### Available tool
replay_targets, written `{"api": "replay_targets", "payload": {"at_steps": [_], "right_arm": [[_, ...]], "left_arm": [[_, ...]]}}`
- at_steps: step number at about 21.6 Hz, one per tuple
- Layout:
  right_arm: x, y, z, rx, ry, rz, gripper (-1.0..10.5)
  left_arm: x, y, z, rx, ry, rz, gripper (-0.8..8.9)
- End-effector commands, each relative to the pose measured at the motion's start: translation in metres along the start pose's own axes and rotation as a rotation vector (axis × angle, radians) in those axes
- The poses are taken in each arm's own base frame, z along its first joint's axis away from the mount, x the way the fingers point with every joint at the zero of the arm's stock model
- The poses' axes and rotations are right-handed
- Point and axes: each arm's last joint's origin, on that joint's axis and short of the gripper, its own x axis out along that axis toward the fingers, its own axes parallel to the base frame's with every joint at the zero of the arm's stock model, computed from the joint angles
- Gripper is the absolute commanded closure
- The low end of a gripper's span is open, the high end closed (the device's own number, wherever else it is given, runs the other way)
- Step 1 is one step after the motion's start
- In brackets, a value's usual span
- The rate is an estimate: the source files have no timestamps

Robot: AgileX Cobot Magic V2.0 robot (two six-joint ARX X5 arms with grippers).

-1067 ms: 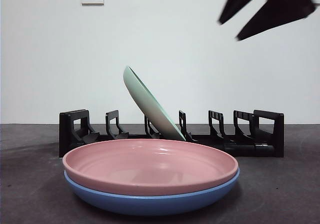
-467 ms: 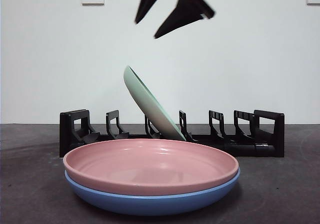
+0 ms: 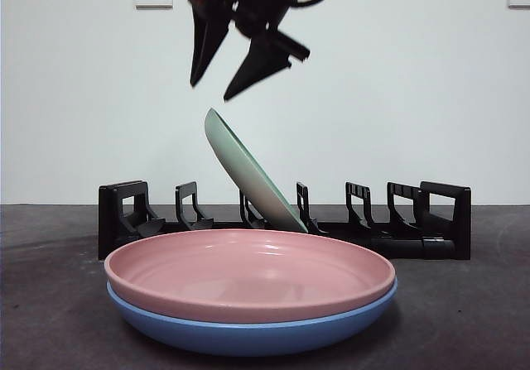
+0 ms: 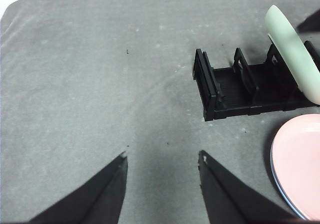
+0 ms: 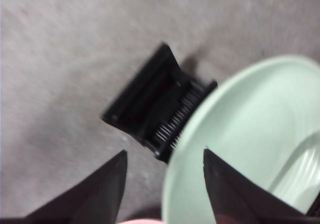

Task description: Place the plate

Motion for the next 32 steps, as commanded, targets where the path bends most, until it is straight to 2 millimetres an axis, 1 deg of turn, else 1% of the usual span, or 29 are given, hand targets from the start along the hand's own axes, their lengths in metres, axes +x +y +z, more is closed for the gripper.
{"api": "replay_targets", "payload": {"at_steps": [1, 7, 9, 11, 15, 16, 20, 22, 26, 32], "right_arm": [[0.012, 0.002, 0.001, -0.012, 0.012, -0.018, 7.1], [0.029, -0.002, -0.006, -0.003, 0.065, -0.025, 7.1], [0.031, -0.001, -0.007, -0.002, 0.076, -0.027, 7.1], [0.032, 0.003, -0.007, -0.009, 0.072, -0.022, 8.0], [0.032, 0.004, -0.008, -0.010, 0.080, -0.020, 9.2], [0.033, 0.006, -0.008, -0.013, 0.080, -0.017, 9.3], [0.030, 0.008, -0.009, -0.014, 0.091, -0.015, 9.3], [0.025, 0.009, -0.009, -0.017, 0.093, -0.011, 9.3], [0.004, 0.018, -0.004, -0.038, 0.053, 0.037, 9.3], [-0.050, 0.035, 0.004, -0.100, -0.049, 0.118, 9.3]], "left_arm": [[-0.003, 0.000, 0.005, -0.006, -0.026, -0.005, 5.86], [-0.004, 0.000, 0.006, 0.009, -0.040, -0.006, 5.86], [-0.004, 0.000, 0.008, 0.009, -0.057, -0.007, 5.86], [-0.004, 0.000, 0.009, 0.007, -0.066, -0.008, 5.86], [-0.004, 0.000, 0.010, 0.010, -0.077, -0.009, 5.87], [-0.004, 0.000, 0.010, 0.012, -0.077, -0.009, 5.87], [-0.004, 0.000, 0.010, 0.012, -0.079, -0.009, 5.87], [-0.004, 0.000, 0.010, 0.011, -0.080, -0.009, 5.87], [-0.004, 0.000, 0.010, 0.010, -0.081, -0.009, 5.90], [-0.004, 0.000, 0.011, -0.003, -0.087, -0.010, 5.90]]}}
